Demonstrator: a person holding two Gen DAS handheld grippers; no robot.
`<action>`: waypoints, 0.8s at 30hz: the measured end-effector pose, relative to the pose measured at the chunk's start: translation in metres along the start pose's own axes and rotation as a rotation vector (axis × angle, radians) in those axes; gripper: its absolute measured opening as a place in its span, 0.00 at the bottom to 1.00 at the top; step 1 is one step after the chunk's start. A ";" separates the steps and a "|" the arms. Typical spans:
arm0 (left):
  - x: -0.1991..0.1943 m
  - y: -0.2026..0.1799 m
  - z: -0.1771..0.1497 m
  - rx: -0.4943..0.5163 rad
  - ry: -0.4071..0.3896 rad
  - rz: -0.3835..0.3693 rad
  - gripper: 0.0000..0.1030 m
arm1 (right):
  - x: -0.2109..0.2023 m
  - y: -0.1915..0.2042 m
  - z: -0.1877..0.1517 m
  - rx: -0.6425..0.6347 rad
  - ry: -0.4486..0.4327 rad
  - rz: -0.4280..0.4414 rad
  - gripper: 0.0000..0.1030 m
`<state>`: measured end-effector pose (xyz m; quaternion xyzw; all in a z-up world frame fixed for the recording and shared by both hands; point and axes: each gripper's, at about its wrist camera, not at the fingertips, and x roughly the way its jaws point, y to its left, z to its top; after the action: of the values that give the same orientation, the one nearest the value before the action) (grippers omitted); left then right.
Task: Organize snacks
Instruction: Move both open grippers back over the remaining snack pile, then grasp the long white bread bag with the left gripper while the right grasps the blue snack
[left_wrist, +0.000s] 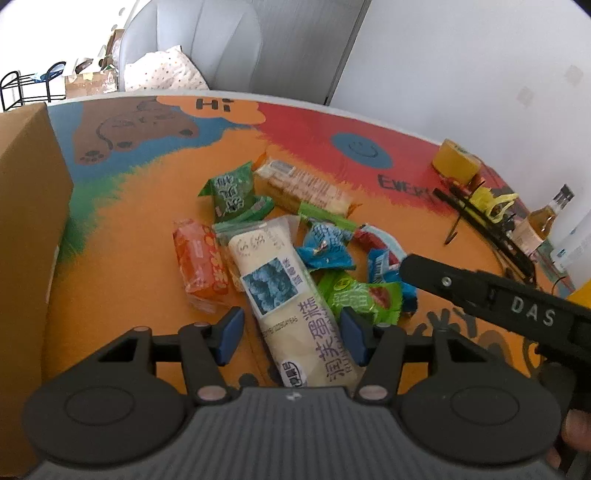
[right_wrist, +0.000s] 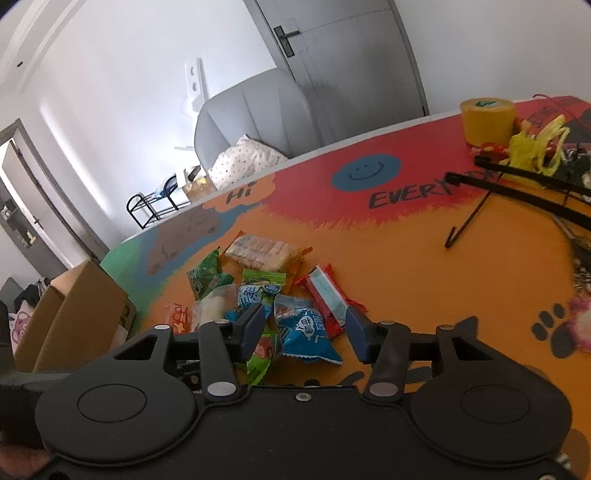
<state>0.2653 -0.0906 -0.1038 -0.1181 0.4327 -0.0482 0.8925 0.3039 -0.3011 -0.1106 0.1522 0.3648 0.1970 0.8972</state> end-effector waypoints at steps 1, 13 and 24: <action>0.000 -0.001 -0.001 0.010 -0.006 0.007 0.55 | 0.004 0.000 0.000 -0.001 0.005 0.001 0.48; 0.000 -0.004 -0.006 0.052 -0.029 0.040 0.39 | 0.015 -0.002 -0.013 -0.015 0.054 0.007 0.28; -0.013 0.000 -0.014 0.054 -0.039 0.027 0.27 | -0.008 0.003 -0.022 -0.035 0.034 -0.006 0.25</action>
<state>0.2461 -0.0901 -0.1022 -0.0890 0.4155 -0.0456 0.9041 0.2826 -0.2994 -0.1202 0.1322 0.3770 0.2033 0.8939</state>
